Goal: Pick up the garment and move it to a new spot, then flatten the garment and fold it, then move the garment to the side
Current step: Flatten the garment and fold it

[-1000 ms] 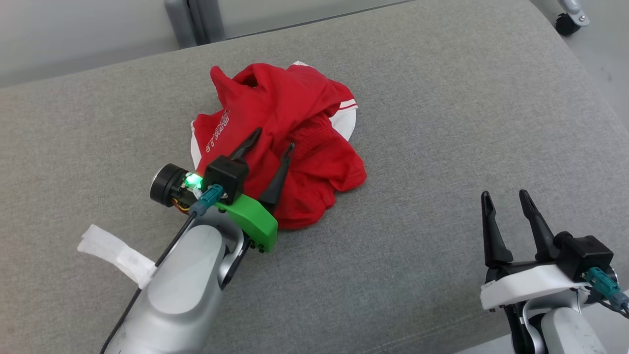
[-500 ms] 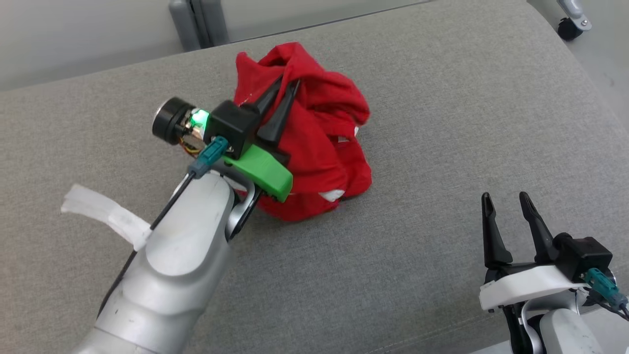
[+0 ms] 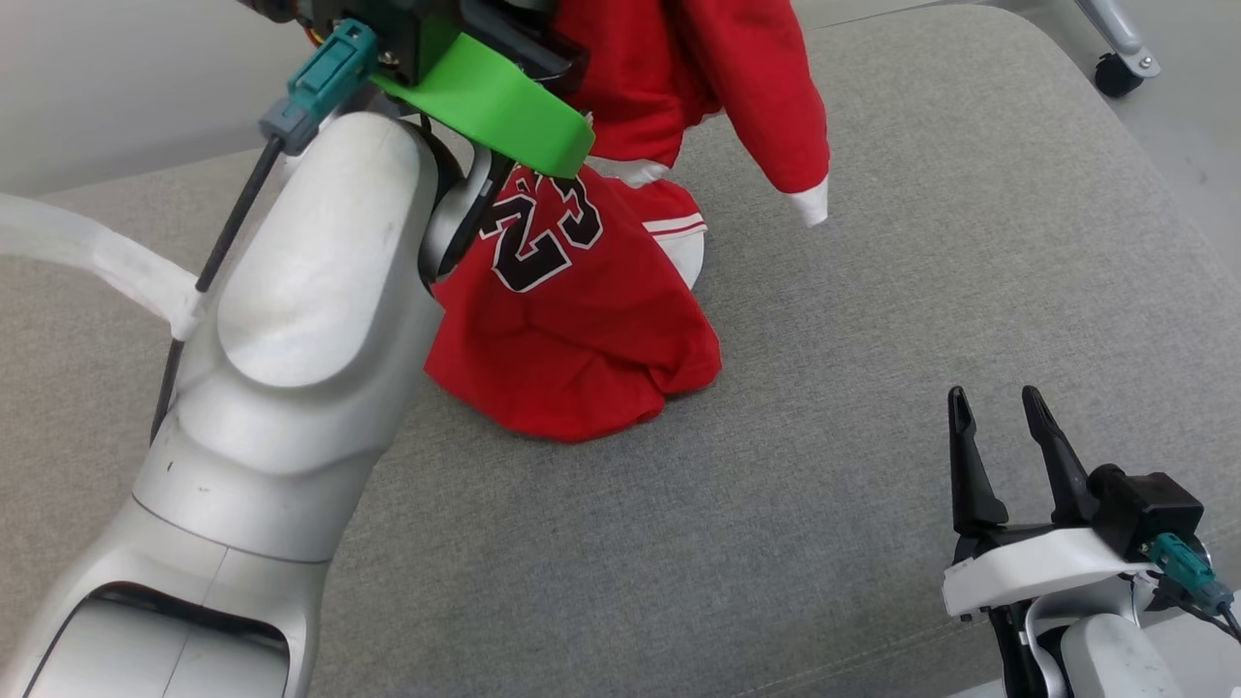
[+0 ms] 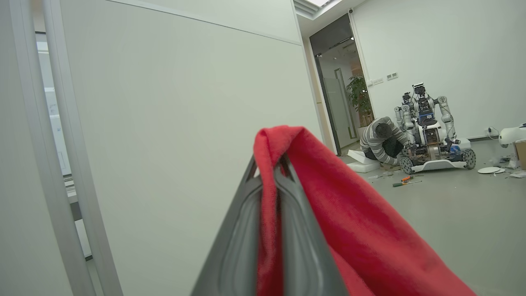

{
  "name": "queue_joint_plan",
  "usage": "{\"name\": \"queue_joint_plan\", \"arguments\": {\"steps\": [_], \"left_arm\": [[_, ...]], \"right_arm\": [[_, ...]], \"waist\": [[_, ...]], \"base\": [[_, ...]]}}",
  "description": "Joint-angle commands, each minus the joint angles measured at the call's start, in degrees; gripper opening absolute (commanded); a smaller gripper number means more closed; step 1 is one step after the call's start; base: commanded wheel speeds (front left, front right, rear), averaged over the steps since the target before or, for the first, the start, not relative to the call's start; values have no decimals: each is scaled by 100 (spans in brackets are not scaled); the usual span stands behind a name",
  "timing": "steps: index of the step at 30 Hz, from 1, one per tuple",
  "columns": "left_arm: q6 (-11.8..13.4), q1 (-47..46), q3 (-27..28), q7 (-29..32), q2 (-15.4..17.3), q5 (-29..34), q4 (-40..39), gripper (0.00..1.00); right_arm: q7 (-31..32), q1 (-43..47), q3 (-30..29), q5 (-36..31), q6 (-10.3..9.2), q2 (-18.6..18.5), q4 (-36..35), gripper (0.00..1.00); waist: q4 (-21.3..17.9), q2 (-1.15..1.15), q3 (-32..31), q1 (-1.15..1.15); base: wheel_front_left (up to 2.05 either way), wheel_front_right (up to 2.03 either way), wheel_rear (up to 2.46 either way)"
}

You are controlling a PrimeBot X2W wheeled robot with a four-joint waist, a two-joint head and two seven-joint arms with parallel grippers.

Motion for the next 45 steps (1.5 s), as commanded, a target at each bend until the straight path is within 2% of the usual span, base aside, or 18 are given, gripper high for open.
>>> {"name": "queue_joint_plan", "arguments": {"steps": [1,6,10,27,38,45], "left_arm": [[3,-85,36,-3,4,20,-28,0],[15,66,183,-3,70,65,-81,0],[27,257,363,-3,198,50,-133,0],[184,1310,1292,-3,1071,56,-317,0],[318,2062,1893,-3,1410,-40,-407,0],[345,2323,2196,-3,1470,-46,-474,0]], "right_arm": [[-20,44,-12,10,0,4,15,100],[-20,64,-2,16,0,11,6,100],[-20,77,29,-19,0,12,-1,100],[-20,61,237,-65,0,-179,-70,100],[-20,-99,723,-81,0,-215,-134,100],[-20,-205,997,-51,0,-239,-125,100]], "waist": [[11,0,-7,0],[170,0,-47,0],[449,0,-103,0],[2396,0,-215,0],[3208,0,-68,0],[3600,0,47,0]], "base": [[0,0,0],[0,0,0],[0,0,0],[0,0,0],[0,0,0],[0,0,0]]}}
